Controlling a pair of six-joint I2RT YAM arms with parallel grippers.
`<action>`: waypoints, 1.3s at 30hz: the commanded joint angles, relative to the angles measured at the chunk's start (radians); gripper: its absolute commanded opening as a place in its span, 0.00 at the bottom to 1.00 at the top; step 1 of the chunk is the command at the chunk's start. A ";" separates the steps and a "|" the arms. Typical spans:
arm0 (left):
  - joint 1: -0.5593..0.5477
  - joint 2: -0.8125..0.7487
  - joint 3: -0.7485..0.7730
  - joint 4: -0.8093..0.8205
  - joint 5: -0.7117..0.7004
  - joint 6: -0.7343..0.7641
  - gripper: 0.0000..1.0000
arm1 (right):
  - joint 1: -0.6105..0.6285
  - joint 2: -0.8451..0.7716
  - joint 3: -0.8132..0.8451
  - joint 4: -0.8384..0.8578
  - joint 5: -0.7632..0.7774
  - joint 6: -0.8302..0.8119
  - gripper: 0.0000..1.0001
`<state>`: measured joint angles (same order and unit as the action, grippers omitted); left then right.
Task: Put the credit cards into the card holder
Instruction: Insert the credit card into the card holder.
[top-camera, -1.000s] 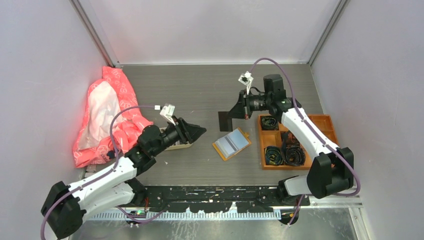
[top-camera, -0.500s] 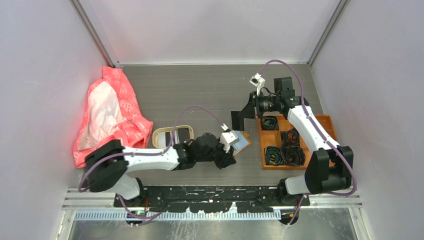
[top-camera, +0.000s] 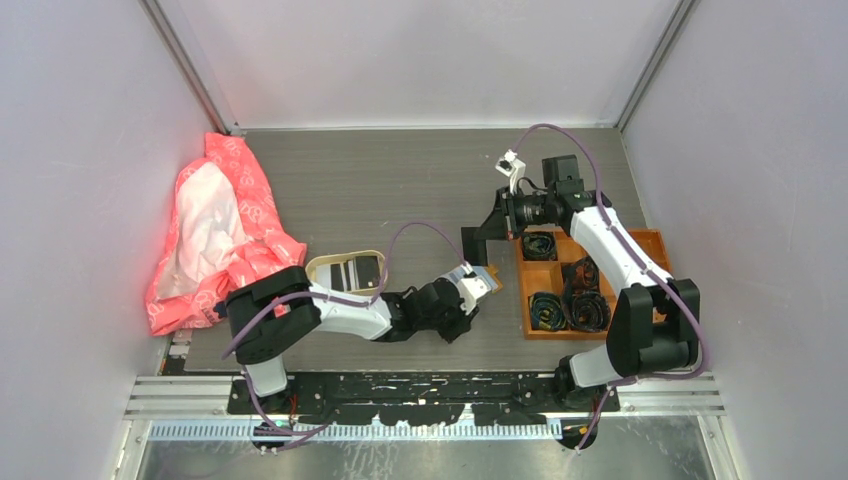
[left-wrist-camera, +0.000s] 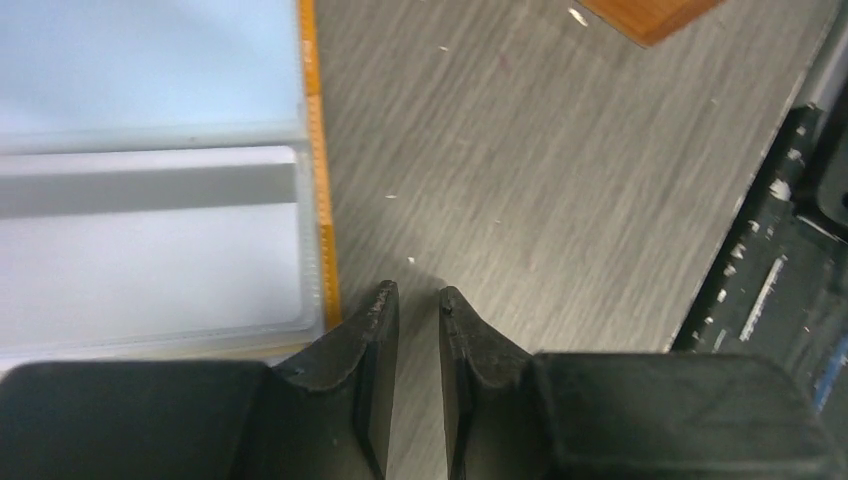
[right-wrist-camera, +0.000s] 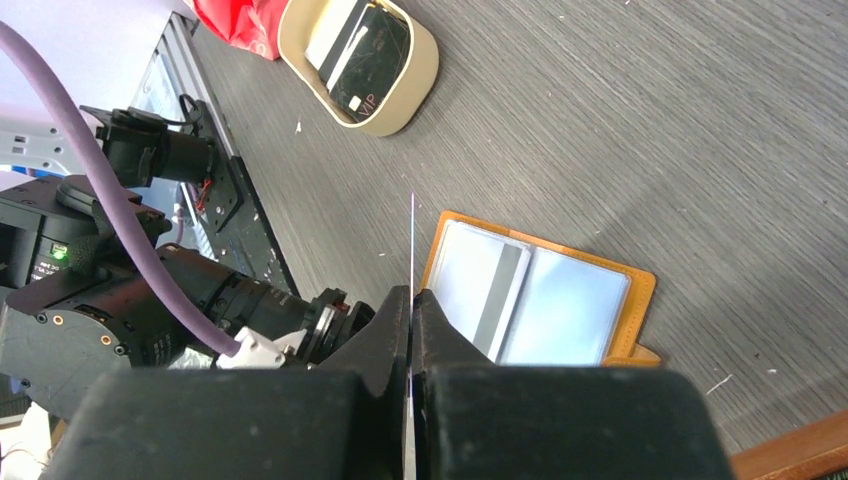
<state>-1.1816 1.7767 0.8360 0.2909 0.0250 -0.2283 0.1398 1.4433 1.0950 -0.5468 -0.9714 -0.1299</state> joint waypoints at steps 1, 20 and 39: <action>0.043 0.012 -0.004 0.003 -0.121 -0.057 0.23 | -0.002 0.002 0.030 0.014 -0.006 -0.011 0.01; 0.221 -0.358 -0.252 0.116 -0.035 -0.122 0.36 | -0.002 0.017 -0.322 0.515 0.179 0.442 0.01; 0.442 -0.067 0.075 -0.100 0.108 -0.245 0.68 | 0.009 0.061 -0.384 0.626 0.370 0.684 0.01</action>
<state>-0.7372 1.6352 0.8246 0.2626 0.1284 -0.4572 0.1429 1.5097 0.7109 0.0303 -0.6178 0.5255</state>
